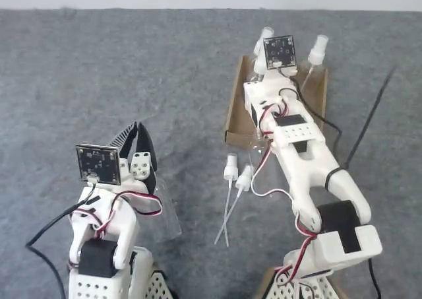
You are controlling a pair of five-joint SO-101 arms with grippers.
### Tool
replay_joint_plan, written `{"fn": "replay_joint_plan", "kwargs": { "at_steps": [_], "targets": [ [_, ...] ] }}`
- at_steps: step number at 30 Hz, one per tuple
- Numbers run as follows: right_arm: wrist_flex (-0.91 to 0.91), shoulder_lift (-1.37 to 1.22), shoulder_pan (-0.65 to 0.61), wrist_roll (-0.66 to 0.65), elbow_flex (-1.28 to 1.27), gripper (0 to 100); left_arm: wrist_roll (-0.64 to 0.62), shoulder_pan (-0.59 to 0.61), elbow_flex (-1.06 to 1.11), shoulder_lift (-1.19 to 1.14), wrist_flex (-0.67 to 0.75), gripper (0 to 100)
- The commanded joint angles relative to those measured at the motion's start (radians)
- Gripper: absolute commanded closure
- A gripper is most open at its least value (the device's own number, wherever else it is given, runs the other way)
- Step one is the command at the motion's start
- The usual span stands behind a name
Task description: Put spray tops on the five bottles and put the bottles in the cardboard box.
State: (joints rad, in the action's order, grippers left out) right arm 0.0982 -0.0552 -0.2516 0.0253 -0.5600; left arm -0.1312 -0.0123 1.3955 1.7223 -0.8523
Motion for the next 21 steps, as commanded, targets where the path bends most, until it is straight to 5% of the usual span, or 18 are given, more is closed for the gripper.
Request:
{"fn": "replay_joint_plan", "kwargs": {
  "at_steps": [1,21],
  "targets": [
    [-0.062,0.013,0.016,0.005,-0.008,99.2,0.0,0.0,-0.007,0.02,0.028,98],
    [-0.084,0.01,-0.004,0.005,-0.078,98.8,0.0,-0.002,-0.007,0.02,0.025,98]
  ]
}}
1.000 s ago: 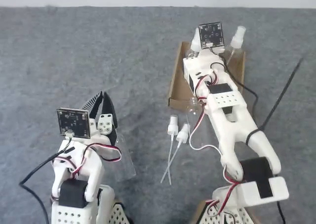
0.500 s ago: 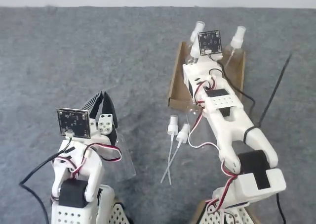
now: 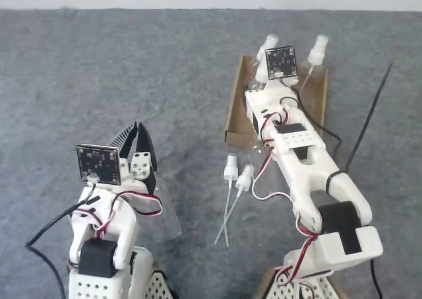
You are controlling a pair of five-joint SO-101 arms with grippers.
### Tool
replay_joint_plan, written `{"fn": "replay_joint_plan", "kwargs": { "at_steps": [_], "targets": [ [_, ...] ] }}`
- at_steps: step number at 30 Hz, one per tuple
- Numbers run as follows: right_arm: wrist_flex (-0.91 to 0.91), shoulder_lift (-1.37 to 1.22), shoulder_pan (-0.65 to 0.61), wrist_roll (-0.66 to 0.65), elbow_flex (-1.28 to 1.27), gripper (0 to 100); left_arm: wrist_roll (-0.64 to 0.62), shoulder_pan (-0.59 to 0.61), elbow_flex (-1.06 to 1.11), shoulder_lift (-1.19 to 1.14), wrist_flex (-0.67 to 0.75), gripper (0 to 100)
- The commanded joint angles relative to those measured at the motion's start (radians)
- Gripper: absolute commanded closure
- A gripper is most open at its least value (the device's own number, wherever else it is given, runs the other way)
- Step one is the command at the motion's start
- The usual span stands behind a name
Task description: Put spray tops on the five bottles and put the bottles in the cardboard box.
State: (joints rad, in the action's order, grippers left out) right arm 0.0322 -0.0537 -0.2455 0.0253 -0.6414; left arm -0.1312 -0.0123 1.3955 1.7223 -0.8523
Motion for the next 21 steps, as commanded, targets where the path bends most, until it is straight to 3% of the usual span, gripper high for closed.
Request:
{"fn": "replay_joint_plan", "kwargs": {
  "at_steps": [1,21],
  "targets": [
    [-0.018,0.008,-0.008,0.005,0.003,98.8,0.0,-0.002,-0.007,0.02,0.025,98],
    [-0.01,0.01,-0.01,0.003,0.002,98.1,0.0,-0.002,-0.007,0.02,0.025,98]
  ]
}}
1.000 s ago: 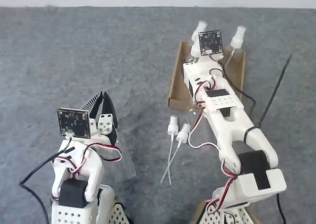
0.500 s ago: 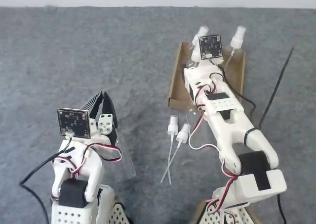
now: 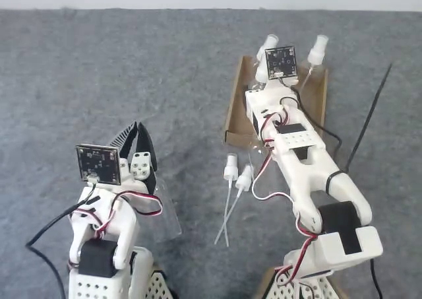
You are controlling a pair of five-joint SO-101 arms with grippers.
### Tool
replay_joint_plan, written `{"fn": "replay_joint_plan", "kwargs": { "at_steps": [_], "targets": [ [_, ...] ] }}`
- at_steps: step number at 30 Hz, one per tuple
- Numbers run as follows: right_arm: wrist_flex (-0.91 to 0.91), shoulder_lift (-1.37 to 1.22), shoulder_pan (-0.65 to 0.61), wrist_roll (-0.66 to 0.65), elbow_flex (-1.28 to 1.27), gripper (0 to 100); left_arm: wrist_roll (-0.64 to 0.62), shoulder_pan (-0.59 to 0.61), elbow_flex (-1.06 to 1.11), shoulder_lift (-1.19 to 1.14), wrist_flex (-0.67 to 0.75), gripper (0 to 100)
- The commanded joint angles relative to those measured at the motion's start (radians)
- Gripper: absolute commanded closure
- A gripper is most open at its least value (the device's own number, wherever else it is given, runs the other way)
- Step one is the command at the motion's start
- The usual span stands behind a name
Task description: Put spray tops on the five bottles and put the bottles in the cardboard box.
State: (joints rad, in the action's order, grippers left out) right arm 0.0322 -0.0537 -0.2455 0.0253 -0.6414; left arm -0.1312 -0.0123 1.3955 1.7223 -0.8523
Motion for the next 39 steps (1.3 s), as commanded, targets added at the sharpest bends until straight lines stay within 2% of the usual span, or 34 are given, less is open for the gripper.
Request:
{"fn": "replay_joint_plan", "kwargs": {
  "at_steps": [1,7,23,33,39],
  "targets": [
    [-0.01,0.01,-0.01,0.003,0.002,96.5,0.0,-0.002,-0.007,0.02,0.025,98],
    [-0.008,0.012,-0.018,0.003,-0.014,87.9,0.0,-0.002,-0.007,0.02,0.025,98],
    [-0.008,0.012,-0.028,0.002,-0.015,87.5,0.0,0.0,-0.007,0.02,0.025,98],
    [-0.01,0.012,-0.03,-0.048,-0.021,87.2,0.0,0.0,0.002,0.02,0.029,98],
    [-0.008,0.012,-0.031,-0.054,-0.026,74.1,0.0,-0.002,0.004,0.02,0.029,98]
  ]
}}
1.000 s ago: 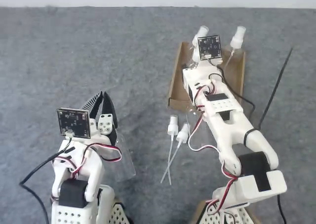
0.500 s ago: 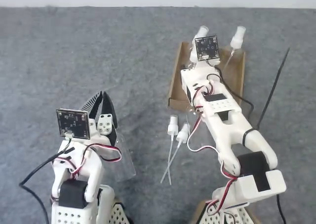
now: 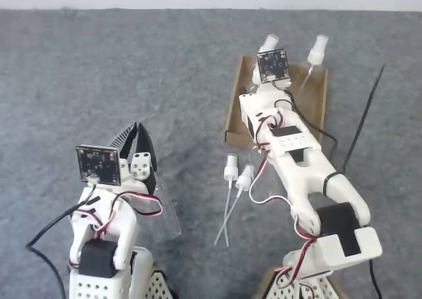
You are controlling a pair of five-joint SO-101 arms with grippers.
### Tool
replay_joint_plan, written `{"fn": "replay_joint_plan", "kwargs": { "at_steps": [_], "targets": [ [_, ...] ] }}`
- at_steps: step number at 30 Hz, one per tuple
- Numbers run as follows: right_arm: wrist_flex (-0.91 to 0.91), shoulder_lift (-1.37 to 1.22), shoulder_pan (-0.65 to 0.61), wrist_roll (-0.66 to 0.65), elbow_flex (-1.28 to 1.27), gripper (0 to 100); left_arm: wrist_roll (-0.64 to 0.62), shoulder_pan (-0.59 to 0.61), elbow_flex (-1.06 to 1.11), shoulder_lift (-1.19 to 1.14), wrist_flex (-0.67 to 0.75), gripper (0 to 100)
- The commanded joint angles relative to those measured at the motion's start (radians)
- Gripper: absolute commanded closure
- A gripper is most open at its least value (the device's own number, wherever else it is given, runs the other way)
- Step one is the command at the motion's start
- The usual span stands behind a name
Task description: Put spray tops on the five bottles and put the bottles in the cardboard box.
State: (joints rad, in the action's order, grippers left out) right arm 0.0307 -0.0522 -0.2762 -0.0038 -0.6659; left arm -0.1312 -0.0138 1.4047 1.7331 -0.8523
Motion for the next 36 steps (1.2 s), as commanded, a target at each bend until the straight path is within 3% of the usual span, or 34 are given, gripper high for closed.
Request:
{"fn": "replay_joint_plan", "kwargs": {
  "at_steps": [1,22,36],
  "targets": [
    [-0.007,0.01,-0.001,-0.025,-0.002,72.2,0.0,0.0,-0.005,0.009,0.029,98],
    [0.004,0.108,-0.001,-0.025,0.023,70.5,0.0,0.0,-0.005,0.009,0.029,98],
    [0.42,0.452,-0.048,-0.025,0.028,70.5,0.0,0.0,-0.005,0.009,0.029,98]
  ]
}}
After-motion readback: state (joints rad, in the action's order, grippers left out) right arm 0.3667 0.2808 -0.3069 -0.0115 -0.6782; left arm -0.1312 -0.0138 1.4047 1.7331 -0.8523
